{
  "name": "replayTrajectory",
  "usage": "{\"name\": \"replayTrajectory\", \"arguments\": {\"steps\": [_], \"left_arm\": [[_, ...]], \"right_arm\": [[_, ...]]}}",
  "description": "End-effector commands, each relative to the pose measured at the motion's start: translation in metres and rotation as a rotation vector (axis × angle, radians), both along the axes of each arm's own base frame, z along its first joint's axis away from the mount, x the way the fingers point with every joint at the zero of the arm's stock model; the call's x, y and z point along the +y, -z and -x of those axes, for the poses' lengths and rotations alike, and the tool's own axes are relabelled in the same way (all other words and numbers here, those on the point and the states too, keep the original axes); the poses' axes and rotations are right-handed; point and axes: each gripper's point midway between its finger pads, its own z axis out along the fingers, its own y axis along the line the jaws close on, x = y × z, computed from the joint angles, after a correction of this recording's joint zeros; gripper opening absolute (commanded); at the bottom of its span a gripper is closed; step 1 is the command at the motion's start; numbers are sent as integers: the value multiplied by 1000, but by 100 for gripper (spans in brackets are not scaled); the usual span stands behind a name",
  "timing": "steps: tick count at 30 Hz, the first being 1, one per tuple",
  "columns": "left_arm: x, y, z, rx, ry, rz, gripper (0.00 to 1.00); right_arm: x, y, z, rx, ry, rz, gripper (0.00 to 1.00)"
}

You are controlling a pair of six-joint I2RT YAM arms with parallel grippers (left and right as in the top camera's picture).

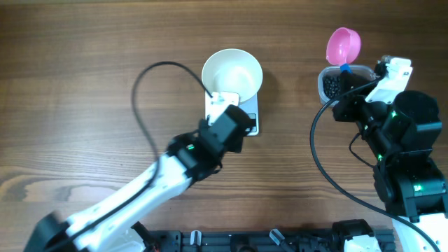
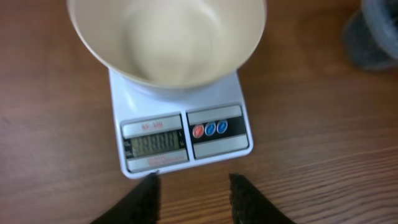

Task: Scoop item into bowl and weigh 150g on scale
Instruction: 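Retract the left gripper back to the left side of the table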

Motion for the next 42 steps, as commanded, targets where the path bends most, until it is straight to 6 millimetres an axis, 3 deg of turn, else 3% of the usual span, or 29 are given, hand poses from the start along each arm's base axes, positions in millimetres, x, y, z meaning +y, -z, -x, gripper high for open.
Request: {"name": "replayTrajectory", "arguments": {"steps": [1, 4, 6, 11, 14, 19, 24, 30, 37, 42], "left_arm": [[25, -38, -2, -75, -56, 60, 61], [51, -58, -4, -114, -119, 85, 77], [73, -66, -6, -133, -178, 84, 100], [120, -66, -11, -133, -318, 24, 100], [134, -54, -5, -78, -350, -12, 100], [128, -49, -4, -53, -283, -26, 100], [105, -56, 5, -57, 56, -148, 100], [94, -100, 16, -107, 274, -213, 100], [96, -162, 38, -160, 450, -172, 100], [100, -167, 50, -139, 497, -139, 100]], "right_arm": [[-5, -12, 0, -26, 24, 2, 4], [-5, -10, 0, -17, 24, 3, 4], [-5, -9, 1, -11, 24, 4, 4], [-5, -8, 1, -10, 24, 4, 4], [-5, -8, 1, -10, 24, 3, 4], [-5, -8, 1, -10, 25, 0, 4], [-5, -7, 1, -2, 25, 1, 5], [-5, -3, 3, 16, 25, 4, 4], [-5, 1, 4, 29, 23, 12, 4], [-5, 3, 5, 39, 23, 14, 5]]}}
